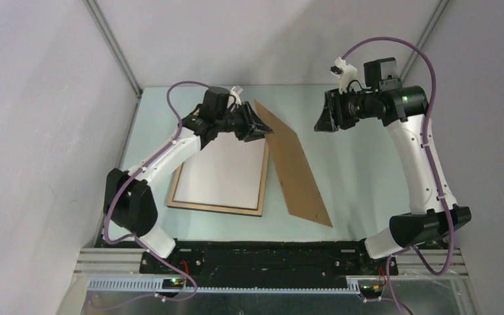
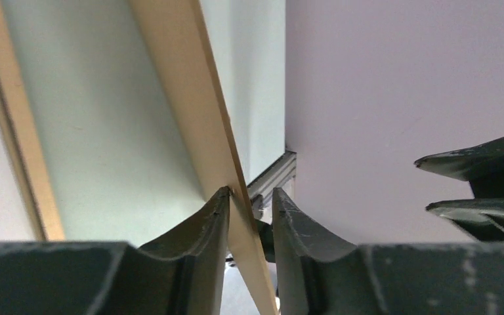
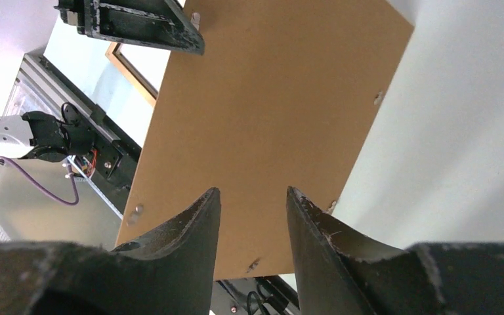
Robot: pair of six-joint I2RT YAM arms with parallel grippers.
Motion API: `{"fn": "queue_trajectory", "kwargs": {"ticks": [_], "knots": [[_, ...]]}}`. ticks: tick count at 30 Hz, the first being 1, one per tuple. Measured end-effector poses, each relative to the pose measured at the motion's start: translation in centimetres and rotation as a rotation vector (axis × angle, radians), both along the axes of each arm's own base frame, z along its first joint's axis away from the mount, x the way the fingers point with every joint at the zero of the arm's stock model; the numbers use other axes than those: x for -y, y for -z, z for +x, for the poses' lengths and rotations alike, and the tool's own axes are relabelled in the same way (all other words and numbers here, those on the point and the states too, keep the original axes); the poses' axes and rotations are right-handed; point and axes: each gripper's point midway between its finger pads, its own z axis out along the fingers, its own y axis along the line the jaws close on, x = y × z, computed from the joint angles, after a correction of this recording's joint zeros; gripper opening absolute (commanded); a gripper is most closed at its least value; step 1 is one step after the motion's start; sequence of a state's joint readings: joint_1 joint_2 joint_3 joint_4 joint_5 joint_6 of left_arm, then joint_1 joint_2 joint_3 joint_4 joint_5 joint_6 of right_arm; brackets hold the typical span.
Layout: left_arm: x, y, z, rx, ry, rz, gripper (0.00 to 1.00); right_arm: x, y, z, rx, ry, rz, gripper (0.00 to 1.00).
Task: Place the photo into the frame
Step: Turn over the photo frame item at the center of the board.
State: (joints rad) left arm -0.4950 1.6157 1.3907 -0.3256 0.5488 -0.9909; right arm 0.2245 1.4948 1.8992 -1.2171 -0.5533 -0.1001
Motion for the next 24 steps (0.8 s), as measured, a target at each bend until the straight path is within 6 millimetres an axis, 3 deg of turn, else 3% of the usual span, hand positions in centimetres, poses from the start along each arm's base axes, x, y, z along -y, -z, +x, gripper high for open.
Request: {"fn": "queue_trajectory", "kwargs": {"ticks": [7, 15, 20, 24], "knots": [[-2.8, 2.1, 0.6, 0.015, -0.011, 0.068, 0.22, 1.2, 0.9, 0.6, -0.032, 0.028, 0.02, 0.46], [-3.5, 3.9, 0.7, 0.066, 0.052, 0.135, 0.23, 1.5, 2.8, 1.4, -0.084, 0.024, 0.052, 0.44], [-3.2, 7.9, 1.4, 0.01, 0.079, 0.183, 0.22, 1.6, 7.1, 2.1, -0.159, 0.024, 0.058, 0.42], [-3.2, 10.5, 1.5, -0.045, 0.091, 0.213, 0.23, 2.9, 12.9, 3.4, -0.266, 0.084, 0.05, 0.41]]}}
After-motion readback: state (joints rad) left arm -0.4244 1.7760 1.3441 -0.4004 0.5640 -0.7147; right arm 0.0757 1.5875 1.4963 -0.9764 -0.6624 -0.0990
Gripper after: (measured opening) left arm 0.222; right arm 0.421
